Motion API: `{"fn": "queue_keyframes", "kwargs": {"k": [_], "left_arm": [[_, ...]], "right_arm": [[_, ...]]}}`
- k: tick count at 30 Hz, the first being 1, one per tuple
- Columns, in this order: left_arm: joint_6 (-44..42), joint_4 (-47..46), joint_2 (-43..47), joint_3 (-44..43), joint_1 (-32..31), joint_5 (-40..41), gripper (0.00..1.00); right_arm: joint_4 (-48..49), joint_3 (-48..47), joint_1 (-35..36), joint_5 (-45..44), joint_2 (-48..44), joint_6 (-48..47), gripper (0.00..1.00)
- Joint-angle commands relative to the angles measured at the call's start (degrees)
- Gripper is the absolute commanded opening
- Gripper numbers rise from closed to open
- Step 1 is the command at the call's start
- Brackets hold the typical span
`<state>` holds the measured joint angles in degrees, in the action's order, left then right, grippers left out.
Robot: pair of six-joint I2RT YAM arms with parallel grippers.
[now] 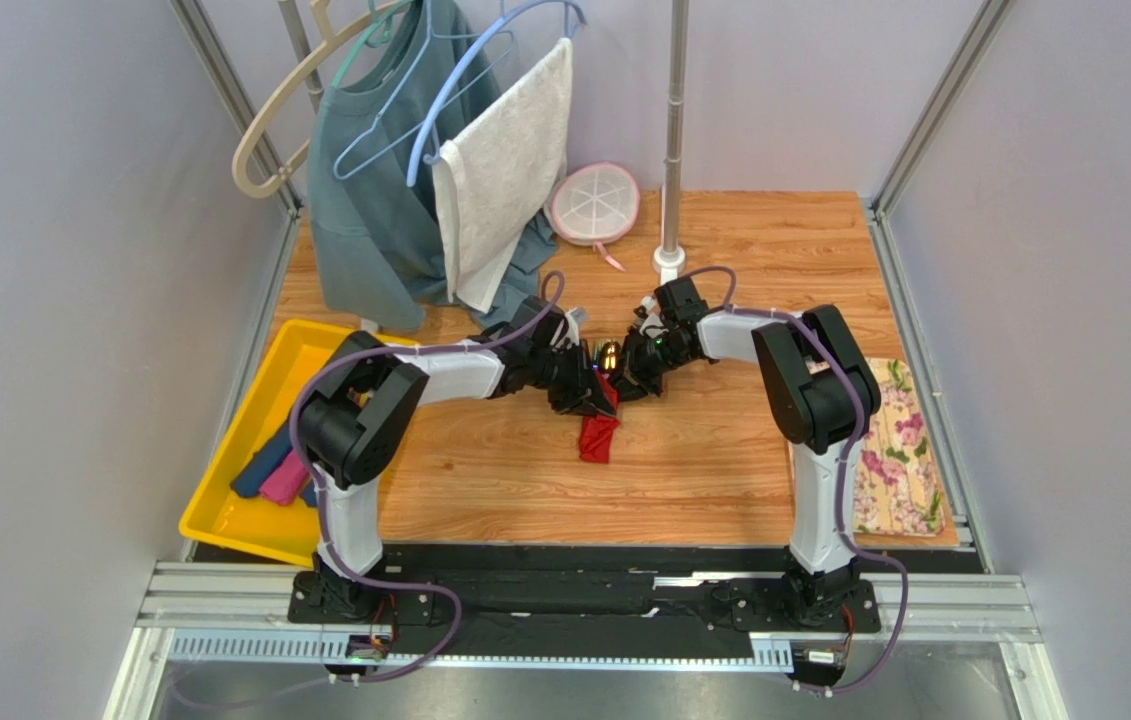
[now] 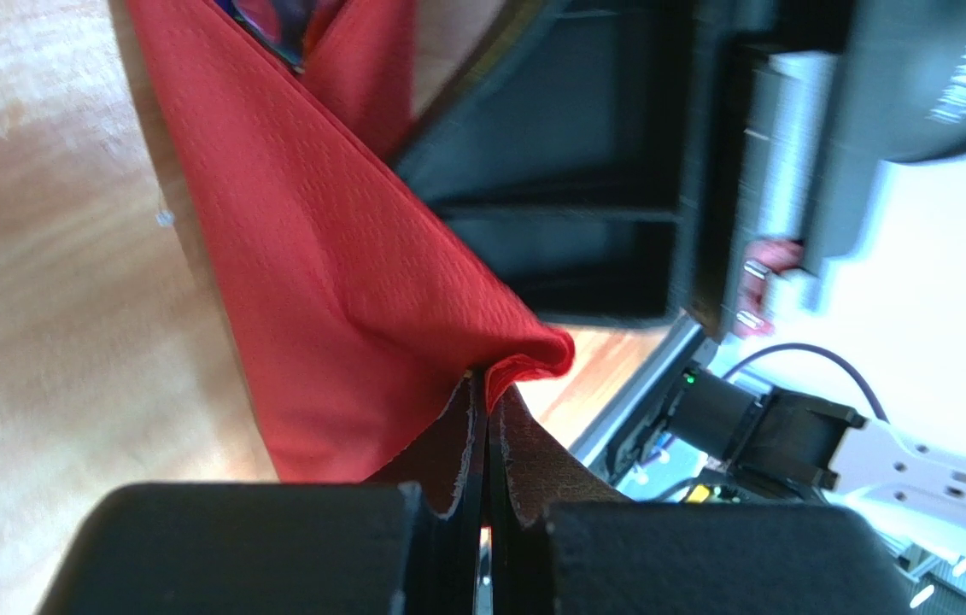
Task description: Place the utensils on the paper napkin and roll it up
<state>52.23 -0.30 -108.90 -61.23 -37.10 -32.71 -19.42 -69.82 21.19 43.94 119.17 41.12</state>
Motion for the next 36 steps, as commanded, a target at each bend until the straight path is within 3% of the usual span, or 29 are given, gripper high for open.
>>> {"fn": "queue_keyframes", "kwargs": {"k": [1,8,18,26,31,36], "left_arm": [[1.0,-3.3,-2.3,0.2,-1.0,-1.4,0.0],[0.9,-4.5,-5.2,1.7,-1.0,-0.3,0.0],[1.8,-3.2,-9.5,2.6,-0.9,0.9,0.13],[0.6,-2.3,-10.6,2.6,-0.7,1.9,0.15],[-1.1,-1.5,-10.4,2.2,-0.8,2.7,0.18],[-2.1,-1.5,-10.4,2.2,-0.8,2.9,0.28]], "right_arm": [[-4.5,0.9,0.2,-9.2,3.1,-1.2,0.0],[-4.9,0.6,0.3,-9.0,3.3,-1.5,0.0],[-14.1,-6.5,-1.0,-8.0,0.8,-9.0,0.0],[-22.6,-15.1,-3.3,-7.7,-3.6,-14.2,0.09],[-23.4,-13.8,-3.3,-5.6,-4.9,-14.1,0.19],[-22.2,-11.2,-3.3,-6.6,-4.0,-14.0,0.27]]}}
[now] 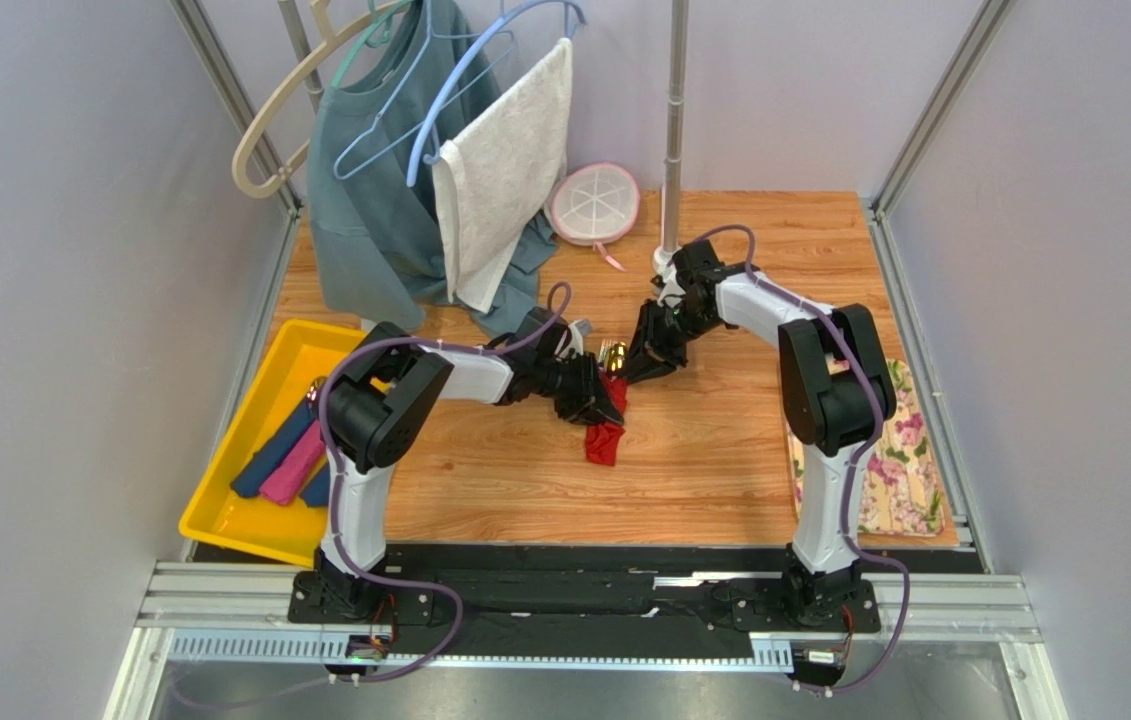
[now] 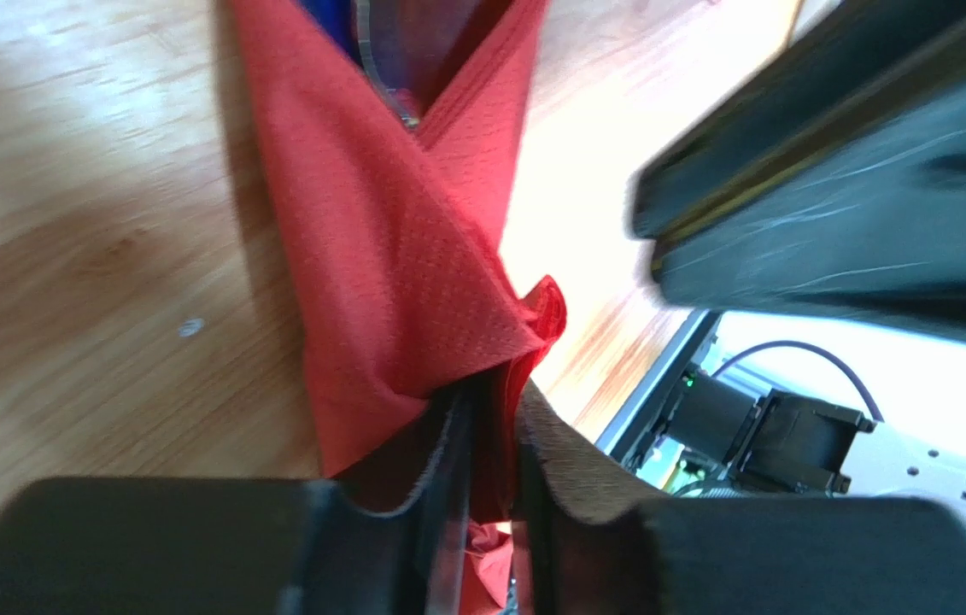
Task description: Place the utensils on the paper napkin and roll it up
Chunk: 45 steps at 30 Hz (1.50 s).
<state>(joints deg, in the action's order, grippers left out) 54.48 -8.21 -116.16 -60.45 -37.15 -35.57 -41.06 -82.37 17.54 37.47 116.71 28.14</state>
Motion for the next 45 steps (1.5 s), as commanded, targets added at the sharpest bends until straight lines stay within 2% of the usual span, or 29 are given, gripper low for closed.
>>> {"fn": "queue_keyframes", "kwargs": {"k": [1,3,9,10,13,15,19,34,36,39,45], "left_arm": [[-4.6,6.2,-3.2,1.4,-0.7,5.7,0.3],[-5.4,5.7,-2.8,1.5,-0.9,5.8,0.36],[-7.1,5.5,-2.0,1.3,-1.0,5.9,0.37],[-7.6,5.3,-1.5,1.3,-1.2,6.0,0.36],[-8.9,4.7,-0.3,1.6,-1.5,6.7,0.29],[-9.9,4.2,0.1,1.6,-1.7,6.8,0.19],[-11.3,4.2,0.8,1.5,-2.0,7.8,0.0],[-18.9,5.3,-0.6,0.3,-3.1,5.2,0.0],[-19.4,5.3,-0.8,0.2,-3.1,5.1,0.0],[-20.2,4.8,-0.6,0.2,-3.0,4.4,0.0],[-22.9,6.3,0.1,-1.2,-3.2,3.5,0.0]], "right_arm": [[-0.3,1.4,0.4,0.1,-1.0,-1.0,0.28],[0.0,1.4,0.6,-0.1,-0.3,-1.0,0.31],[0.4,0.4,1.1,0.4,1.3,-0.6,0.32],[0.3,0.1,1.1,0.1,1.4,-0.7,0.36],[0.2,-0.1,1.4,-0.3,1.9,-0.9,0.4],[0.2,-0.2,1.6,-0.6,2.5,-1.0,0.43],[1.0,0.1,1.9,-1.2,3.3,-0.4,0.42],[2.3,0.4,1.9,2.3,4.1,2.1,0.44],[2.8,0.6,1.9,3.0,3.8,2.3,0.45],[3.6,1.2,1.9,3.5,3.3,2.5,0.54],[3.8,2.4,2.0,3.7,3.1,2.9,0.52]]}}
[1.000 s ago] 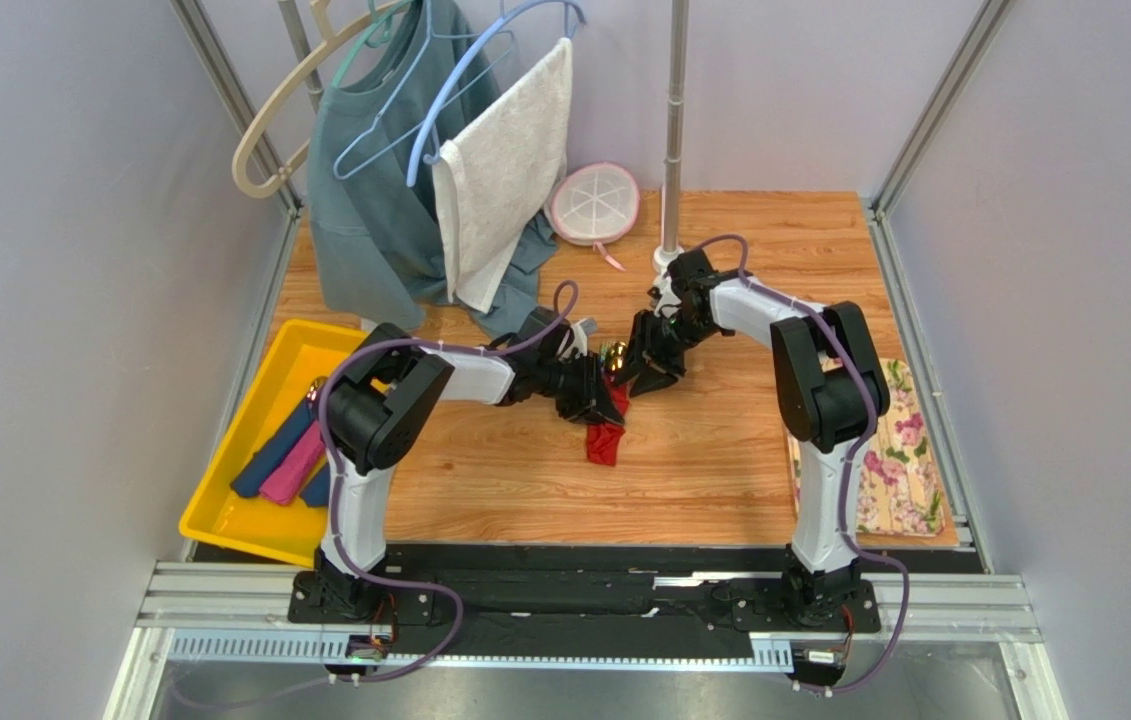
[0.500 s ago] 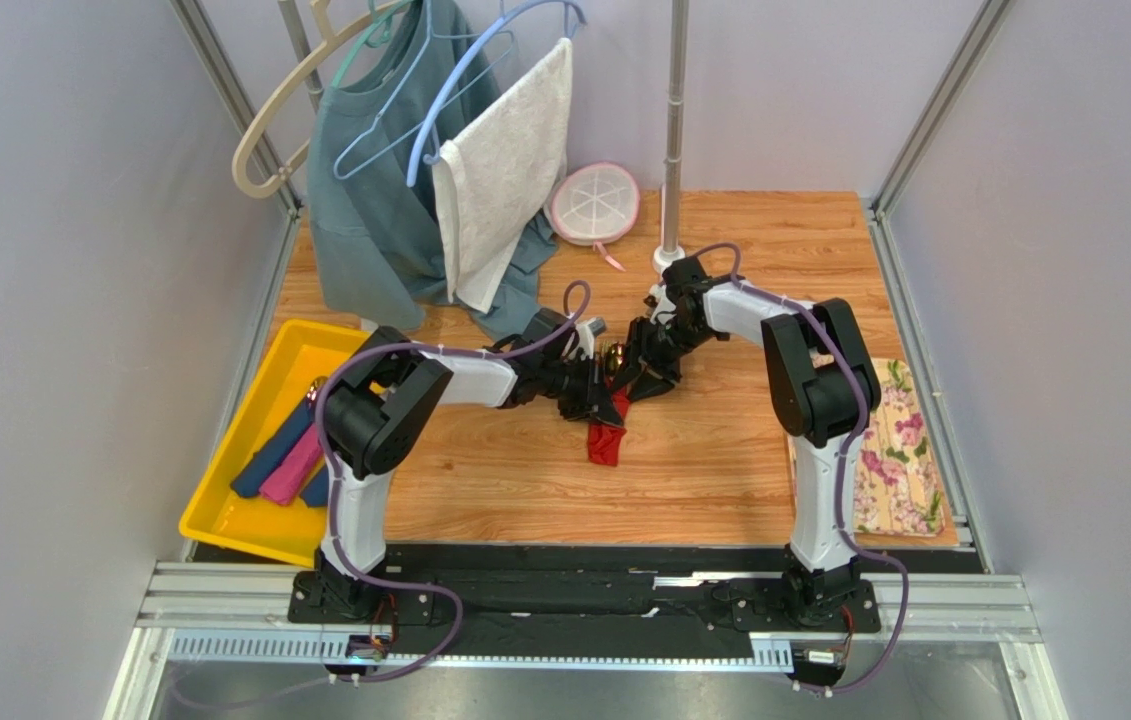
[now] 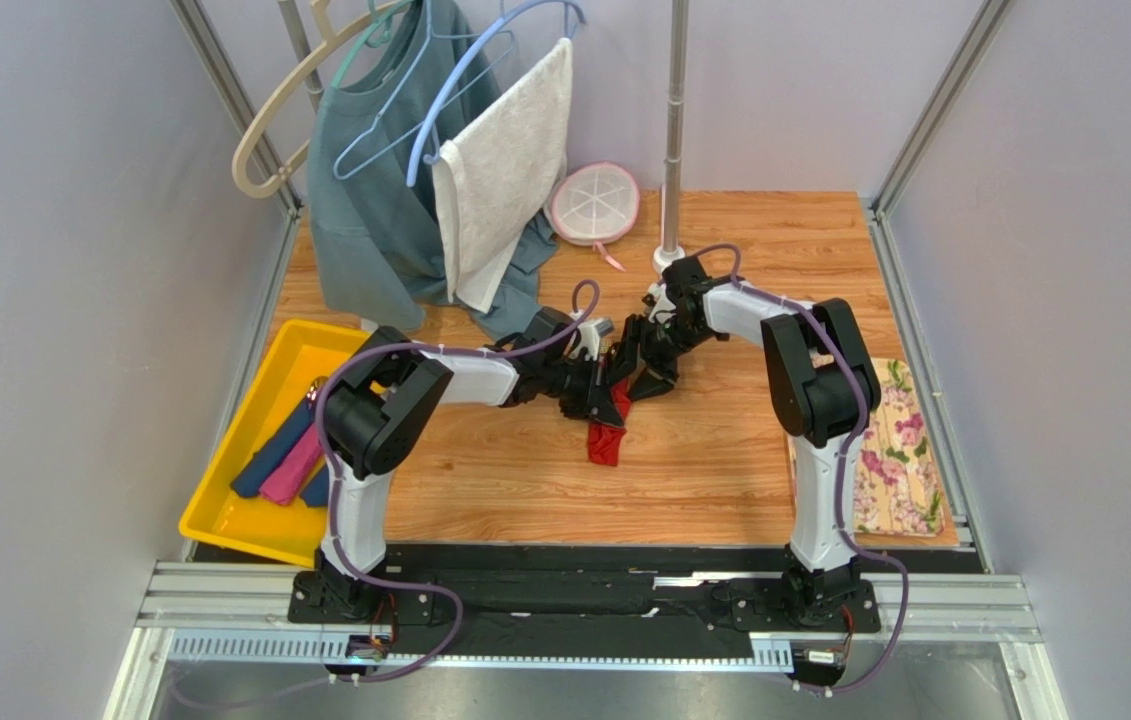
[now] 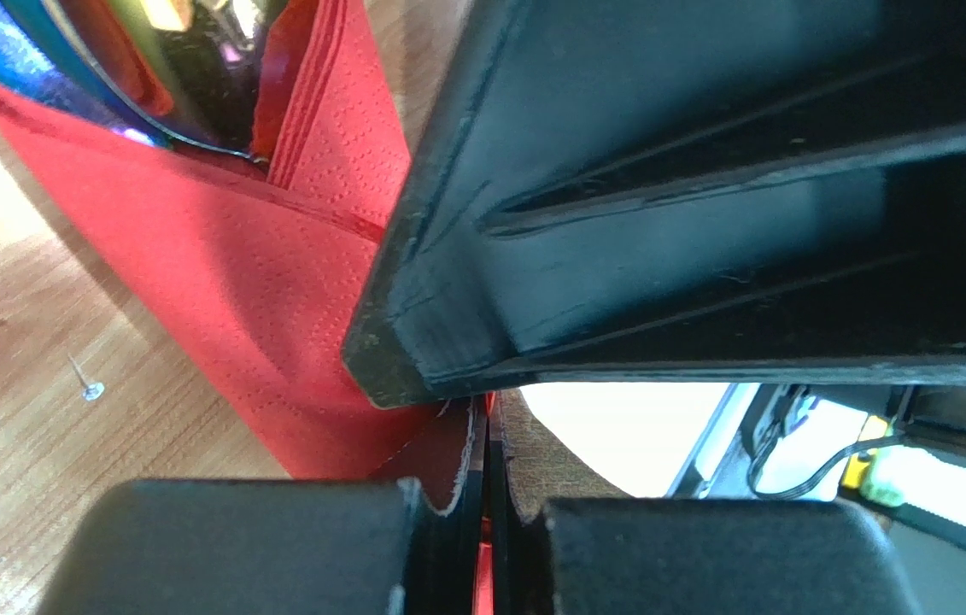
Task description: Place the utensils on the paper napkin and roll it up
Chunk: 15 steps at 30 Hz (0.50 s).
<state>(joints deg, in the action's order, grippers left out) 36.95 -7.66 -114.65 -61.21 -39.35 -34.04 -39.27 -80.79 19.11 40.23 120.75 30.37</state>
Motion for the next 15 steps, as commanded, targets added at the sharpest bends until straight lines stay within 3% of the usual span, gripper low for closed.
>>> {"fn": "queue_keyframes", "kwargs": {"k": [1,5,9,11,12,15], "left_arm": [[-5.3,6.3,-1.5,-0.7,-1.0,2.2,0.0],[-5.7,7.4,-2.9,-1.6,-1.1,2.1,0.0],[-6.3,9.0,-3.4,-2.2,-1.0,1.8,0.07],[-6.3,9.0,-3.3,-2.3,-1.0,1.4,0.16],[-6.0,8.8,-3.0,-2.3,-1.0,1.3,0.28],[-5.0,8.0,-2.2,-1.8,-1.0,0.6,0.49]], "right_arm": [[1.9,1.0,0.5,0.8,-1.0,0.5,0.52],[1.9,1.8,0.7,0.6,-0.9,-0.3,0.49],[1.7,2.4,0.7,-1.1,-0.7,-1.3,0.43],[1.0,2.3,0.7,-2.2,-0.3,-1.8,0.38],[0.7,2.2,0.7,-3.3,-0.1,-2.5,0.37],[-0.6,1.8,0.6,-4.9,0.9,-3.6,0.32]]}}
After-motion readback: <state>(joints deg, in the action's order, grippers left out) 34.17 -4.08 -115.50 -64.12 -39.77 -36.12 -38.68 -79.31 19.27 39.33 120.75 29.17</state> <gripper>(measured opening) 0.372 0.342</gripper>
